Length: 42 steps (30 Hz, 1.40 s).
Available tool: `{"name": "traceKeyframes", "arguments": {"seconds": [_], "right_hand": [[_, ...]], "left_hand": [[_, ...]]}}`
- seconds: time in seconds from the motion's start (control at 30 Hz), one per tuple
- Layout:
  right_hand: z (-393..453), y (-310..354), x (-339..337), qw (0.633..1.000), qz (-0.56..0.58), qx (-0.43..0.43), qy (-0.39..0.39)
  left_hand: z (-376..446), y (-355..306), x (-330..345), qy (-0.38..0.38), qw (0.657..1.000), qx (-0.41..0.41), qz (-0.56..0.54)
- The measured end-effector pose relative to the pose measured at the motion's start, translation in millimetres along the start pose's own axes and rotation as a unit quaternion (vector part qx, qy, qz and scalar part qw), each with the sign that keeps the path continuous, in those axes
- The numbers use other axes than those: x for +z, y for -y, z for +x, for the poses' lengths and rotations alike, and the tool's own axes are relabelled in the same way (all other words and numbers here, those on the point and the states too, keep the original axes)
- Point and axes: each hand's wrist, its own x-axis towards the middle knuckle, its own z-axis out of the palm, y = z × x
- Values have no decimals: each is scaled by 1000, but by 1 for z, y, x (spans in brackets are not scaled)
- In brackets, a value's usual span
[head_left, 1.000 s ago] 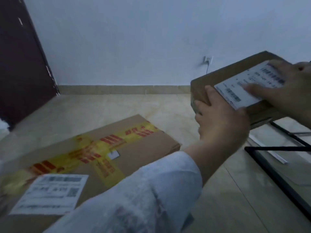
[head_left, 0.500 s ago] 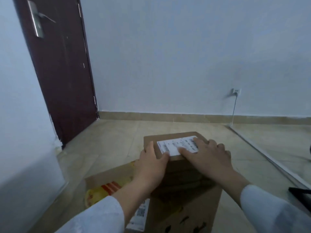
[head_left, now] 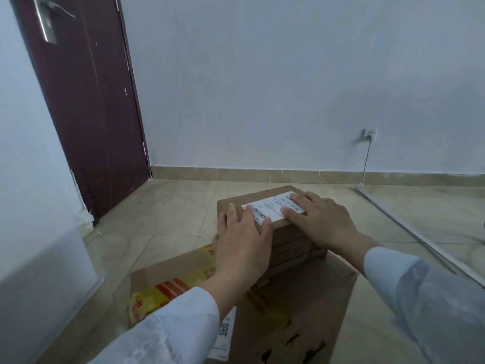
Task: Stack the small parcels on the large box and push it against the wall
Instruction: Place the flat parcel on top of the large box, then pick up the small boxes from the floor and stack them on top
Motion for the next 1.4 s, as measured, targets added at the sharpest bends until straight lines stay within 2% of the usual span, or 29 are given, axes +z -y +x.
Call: {"name": "traceKeyframes", "arguments": {"seconds": [0.1, 0.2, 0.3, 0.4, 0.47, 0.53, 0.6, 0.63, 0.7, 0.77, 0.8, 0.87, 0.97, 1.03, 1.1, 1.2, 1.27, 1.4], "right_hand": [[-1, -1, 1, 1000, 2, -12, -12], [-22, -6, -3, 994, 53, -19, -98], [-65, -30, -10, 978, 111, -9, -176], [-124, -79, 6, 980, 98, 12, -174], [-172, -118, 30, 987, 84, 48, -128], [-221, -153, 60, 990, 73, 92, -75], [-282, -188, 87, 985, 52, 162, -11], [-307, -199, 101, 983, 43, 177, 18], [-362, -217, 122, 973, 25, 214, 84], [-411, -228, 135, 944, 35, 291, 155], [-435, -229, 139, 930, 36, 325, 164], [-468, -229, 142, 923, 30, 337, 184], [-509, -236, 134, 884, 12, 329, 333], [-531, -242, 130, 868, 18, 303, 393], [-546, -251, 131, 872, -30, 236, 428], [-548, -259, 135, 850, -111, 183, 481], [-546, -263, 138, 831, -123, 175, 514], [-547, -259, 146, 842, -110, 218, 481]], "left_hand": [[-1, -1, -1, 3, 1000, -13, 2], [-7, -6, -8, -21, 1000, -3, 20], [-29, -18, -8, -91, 989, 117, 23], [-78, -37, 24, -68, 950, 303, 32], [-116, -44, 65, -3, 927, 374, 36], [-150, -42, 109, 100, 914, 393, 14], [-189, -36, 160, 264, 895, 361, 6], [-203, -30, 180, 318, 885, 340, 19], [-236, -25, 220, 394, 861, 318, 50], [-268, -23, 252, 467, 831, 291, 79], [-284, -23, 267, 504, 809, 288, 93], [-308, -22, 286, 555, 770, 295, 112], [-329, -24, 309, 587, 730, 320, 142], [-338, -28, 319, 597, 711, 330, 169], [-347, -34, 325, 603, 703, 330, 181], [-358, -42, 327, 608, 688, 344, 194], [-365, -42, 328, 608, 687, 344, 202], [-373, -32, 334, 586, 715, 330, 191]]}}
